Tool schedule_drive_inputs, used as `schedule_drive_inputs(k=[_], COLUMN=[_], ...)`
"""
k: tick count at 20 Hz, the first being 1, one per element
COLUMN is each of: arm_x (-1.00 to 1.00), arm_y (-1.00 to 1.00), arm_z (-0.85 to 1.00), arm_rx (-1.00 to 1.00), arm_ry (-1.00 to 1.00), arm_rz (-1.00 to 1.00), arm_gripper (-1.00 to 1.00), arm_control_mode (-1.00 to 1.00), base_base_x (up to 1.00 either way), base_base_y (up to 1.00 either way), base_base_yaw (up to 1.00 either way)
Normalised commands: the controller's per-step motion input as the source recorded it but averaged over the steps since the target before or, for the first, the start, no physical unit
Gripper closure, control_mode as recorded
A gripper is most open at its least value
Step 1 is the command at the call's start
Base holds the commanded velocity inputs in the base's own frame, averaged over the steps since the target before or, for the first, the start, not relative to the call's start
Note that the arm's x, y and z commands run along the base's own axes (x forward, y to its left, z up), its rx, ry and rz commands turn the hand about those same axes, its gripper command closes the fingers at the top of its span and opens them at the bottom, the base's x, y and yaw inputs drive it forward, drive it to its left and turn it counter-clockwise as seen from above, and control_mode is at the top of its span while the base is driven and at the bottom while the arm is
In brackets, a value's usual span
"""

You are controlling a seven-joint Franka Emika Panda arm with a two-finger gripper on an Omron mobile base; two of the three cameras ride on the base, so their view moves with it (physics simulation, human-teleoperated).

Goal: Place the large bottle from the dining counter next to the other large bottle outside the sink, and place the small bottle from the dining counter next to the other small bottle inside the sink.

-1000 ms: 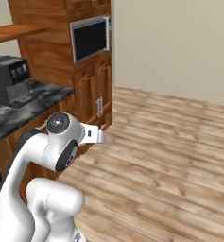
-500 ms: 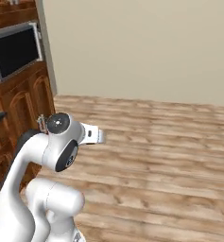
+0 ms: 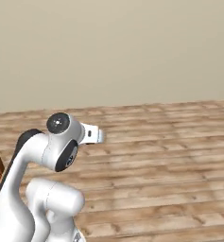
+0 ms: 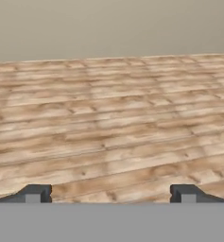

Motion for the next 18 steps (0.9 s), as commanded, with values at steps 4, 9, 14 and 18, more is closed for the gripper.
schedule_drive_inputs(k=[4, 9, 14, 18], arm_x=[0.00, 0.00, 0.00, 0.00], arm_y=[0.00, 0.00, 0.00, 0.00], arm_z=[0.00, 0.00, 0.00, 0.00], arm_rx=[0.00, 0.00, 0.00, 0.00], arm_ry=[0.00, 0.00, 0.00, 0.00], arm_rz=[0.00, 0.00, 0.00, 0.00], arm_gripper=[-1.00, -1.00, -1.00, -1.00], arm_control_mode=[1.00, 1.00, 1.00, 1.00], base_base_x=[0.95, 1.00, 1.00, 1.00], base_base_y=[-0.14, -0.14, -0.15, -0.12], base_base_yaw=[-0.52, -0.51, -0.49, -0.48])
